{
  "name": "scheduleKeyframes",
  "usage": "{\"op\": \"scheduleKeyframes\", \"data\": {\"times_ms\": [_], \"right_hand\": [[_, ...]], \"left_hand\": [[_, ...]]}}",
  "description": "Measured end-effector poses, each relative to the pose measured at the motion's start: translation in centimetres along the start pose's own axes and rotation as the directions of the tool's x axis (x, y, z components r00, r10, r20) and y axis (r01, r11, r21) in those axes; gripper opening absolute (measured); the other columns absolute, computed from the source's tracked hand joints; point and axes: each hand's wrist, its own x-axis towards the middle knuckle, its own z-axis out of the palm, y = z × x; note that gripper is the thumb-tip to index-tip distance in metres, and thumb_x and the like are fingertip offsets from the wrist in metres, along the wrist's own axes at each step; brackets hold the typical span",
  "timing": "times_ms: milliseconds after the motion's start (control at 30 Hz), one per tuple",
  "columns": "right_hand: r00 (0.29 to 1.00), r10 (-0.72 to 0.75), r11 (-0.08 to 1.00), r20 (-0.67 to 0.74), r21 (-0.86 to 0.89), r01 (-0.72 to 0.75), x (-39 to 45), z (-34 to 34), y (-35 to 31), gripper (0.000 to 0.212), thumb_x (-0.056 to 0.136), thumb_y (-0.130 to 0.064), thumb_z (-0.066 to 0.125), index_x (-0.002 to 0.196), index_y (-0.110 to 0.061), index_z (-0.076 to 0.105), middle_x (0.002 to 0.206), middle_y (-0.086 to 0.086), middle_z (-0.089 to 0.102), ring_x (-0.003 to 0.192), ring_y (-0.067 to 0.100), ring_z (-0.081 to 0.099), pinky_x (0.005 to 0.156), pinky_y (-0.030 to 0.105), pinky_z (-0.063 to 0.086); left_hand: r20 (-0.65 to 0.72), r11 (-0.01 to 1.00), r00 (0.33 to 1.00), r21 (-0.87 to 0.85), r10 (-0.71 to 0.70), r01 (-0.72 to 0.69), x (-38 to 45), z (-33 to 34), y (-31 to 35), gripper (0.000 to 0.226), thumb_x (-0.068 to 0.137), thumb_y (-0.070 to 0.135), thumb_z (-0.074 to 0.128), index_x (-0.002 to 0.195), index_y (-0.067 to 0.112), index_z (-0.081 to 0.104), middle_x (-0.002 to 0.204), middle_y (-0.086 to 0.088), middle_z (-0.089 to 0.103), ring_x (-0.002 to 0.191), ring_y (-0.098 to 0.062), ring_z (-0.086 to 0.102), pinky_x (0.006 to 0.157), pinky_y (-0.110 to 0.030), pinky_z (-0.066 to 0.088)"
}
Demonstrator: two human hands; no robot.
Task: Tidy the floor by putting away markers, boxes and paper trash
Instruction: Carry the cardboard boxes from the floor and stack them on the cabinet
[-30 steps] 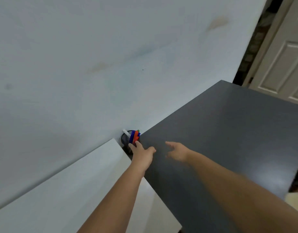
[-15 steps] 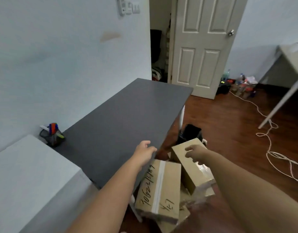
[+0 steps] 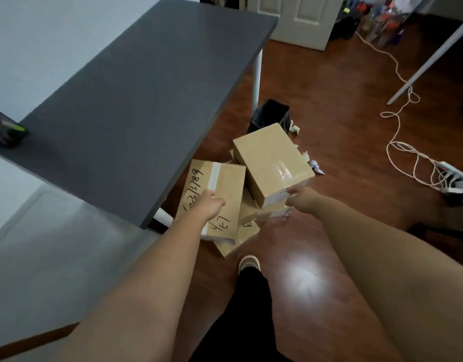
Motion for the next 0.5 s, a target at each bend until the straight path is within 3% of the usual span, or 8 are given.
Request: {"op": "scheduleKeyframes", "data": {"times_ms": [100,233,367,433,500], "right_hand": [[0.997,0.043,0.999,-0.071,-0.001,-0.043,3.0,-0.2,0.7,0.055,0.087,-0.016,0.059,0.141,-0.016,0.049,0.136,0.018,0.051,0.112,0.031,0.056,0.092,0.032,0.047],[0.985,0.107,0.994,-0.134,-0.002,-0.108,7.2,-2.4,1.7,0.057,0.088,-0.021,0.055,0.144,-0.019,0.044,0.147,0.018,0.036,0.125,0.039,0.048,0.106,0.045,0.042],[0.971,0.136,0.991,-0.195,0.026,-0.134,12.1,-5.3,2.7,0.059,0.088,-0.023,0.054,0.146,-0.016,0.042,0.146,0.019,0.04,0.125,0.038,0.05,0.107,0.046,0.041],[0.965,0.185,0.983,-0.187,0.036,-0.181,14.1,-6.0,3.4,0.061,0.087,-0.024,0.051,0.146,-0.016,0.041,0.147,0.018,0.041,0.128,0.038,0.047,0.108,0.044,0.04],[0.963,0.21,0.978,-0.168,0.036,-0.206,16.2,-6.0,4.2,0.061,0.087,-0.023,0.052,0.146,-0.014,0.041,0.148,0.018,0.041,0.128,0.039,0.047,0.106,0.041,0.041]], "left_hand": [[0.039,1.0,0.999,-0.001,-0.004,0.004,2.5,2.1,0.8,0.063,0.089,0.032,0.06,0.147,0.019,0.039,0.148,-0.008,0.042,0.107,-0.023,0.053,0.085,-0.034,0.042],[0.122,0.999,0.992,0.04,-0.031,0.026,6.0,4.8,3.3,0.067,0.091,0.034,0.057,0.151,0.016,0.034,0.154,-0.009,0.037,0.134,-0.031,0.043,0.101,-0.039,0.041],[0.152,1.0,0.988,0.012,0.006,-0.008,9.2,7.9,6.7,0.061,0.09,0.031,0.059,0.144,0.007,0.045,0.145,-0.012,0.049,0.128,-0.031,0.05,0.087,-0.031,0.04],[0.176,1.0,0.984,-0.023,-0.009,0.013,10.2,9.6,7.5,0.046,0.088,0.03,0.061,0.13,0.011,0.057,0.131,-0.009,0.06,0.117,-0.031,0.056,0.081,-0.028,0.041],[0.169,1.0,0.985,-0.012,-0.026,0.029,11.6,11.4,7.6,0.013,0.087,0.031,0.061,0.098,0.023,0.059,0.107,-0.002,0.065,0.094,-0.024,0.058,0.067,-0.025,0.039]]}}
